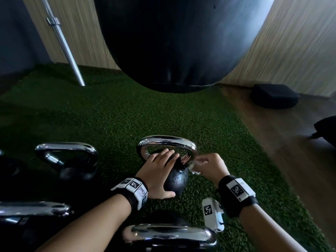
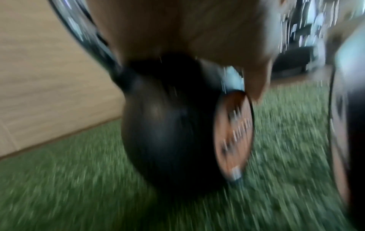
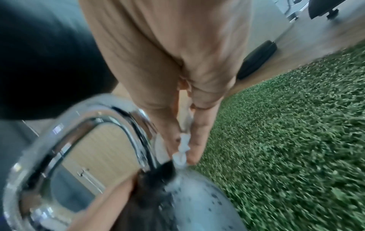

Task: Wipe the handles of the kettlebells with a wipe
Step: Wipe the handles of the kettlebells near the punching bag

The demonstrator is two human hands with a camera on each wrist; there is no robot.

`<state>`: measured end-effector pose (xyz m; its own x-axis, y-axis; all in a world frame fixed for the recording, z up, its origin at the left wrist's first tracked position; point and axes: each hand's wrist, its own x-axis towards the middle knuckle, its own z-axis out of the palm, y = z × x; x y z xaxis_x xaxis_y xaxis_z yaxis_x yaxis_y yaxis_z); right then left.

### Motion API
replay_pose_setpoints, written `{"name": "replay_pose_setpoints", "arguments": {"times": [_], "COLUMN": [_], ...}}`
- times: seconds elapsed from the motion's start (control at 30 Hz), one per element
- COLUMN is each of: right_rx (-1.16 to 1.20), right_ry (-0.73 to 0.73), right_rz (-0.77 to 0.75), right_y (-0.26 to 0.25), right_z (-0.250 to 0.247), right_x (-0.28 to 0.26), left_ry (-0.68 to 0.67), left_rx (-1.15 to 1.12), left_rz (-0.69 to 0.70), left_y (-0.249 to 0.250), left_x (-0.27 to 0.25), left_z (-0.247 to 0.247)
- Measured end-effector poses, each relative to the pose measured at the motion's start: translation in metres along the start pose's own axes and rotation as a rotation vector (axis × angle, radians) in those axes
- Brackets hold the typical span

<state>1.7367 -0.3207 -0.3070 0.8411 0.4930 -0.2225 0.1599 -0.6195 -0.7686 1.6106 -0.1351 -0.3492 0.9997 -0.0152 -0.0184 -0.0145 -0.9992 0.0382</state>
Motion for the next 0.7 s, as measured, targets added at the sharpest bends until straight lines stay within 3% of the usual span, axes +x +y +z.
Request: {"name": "replay_pose_setpoints", "arguments": {"times": [0.13,0.2,0.27,0.37,0.47,0.57,0.7], "right_rx": [-0.027,-0.047,0.01,0.241,0.368,0.346,0.239], "right_ry": [-0.193,-0.233,-0.186,-0.091,-0.012,0.138,0.316], "right_rz": [-0.039,-0.117,-0.222,-0.353,-0.445,-0.505,-0.597], "right_y": [-0.014,-0.028,-0.043,-0.065,-0.077,-0.086,-0.098], "right_z": [-0.034,-0.052,-0.063,-0.064,-0.056,-0.047,-0.036], "right_x": [-0.021,-0.031,-0.04,-0.051,-0.051,-0.05,-0.049], "left_ry": [-0.342,-0.438,-0.439,-0.429,-0.296,-0.17,-0.038], "left_rx": [-0.117,-0.261,-0.438,-0.884,-1.195,-1.499,-1.706], "left_rz": [0.01,-0.026,-0.064,-0.14,-0.196,-0.201,-0.208], "left_y": [-0.007,-0.012,-0.016,-0.014,-0.004,0.004,0.008], "left_x": [-0.001,0.001,0.002,0.002,-0.001,-0.002,-0.001], "left_z": [-0.05,-0.089,-0.122,-0.149,-0.16,-0.155,-0.15]}}
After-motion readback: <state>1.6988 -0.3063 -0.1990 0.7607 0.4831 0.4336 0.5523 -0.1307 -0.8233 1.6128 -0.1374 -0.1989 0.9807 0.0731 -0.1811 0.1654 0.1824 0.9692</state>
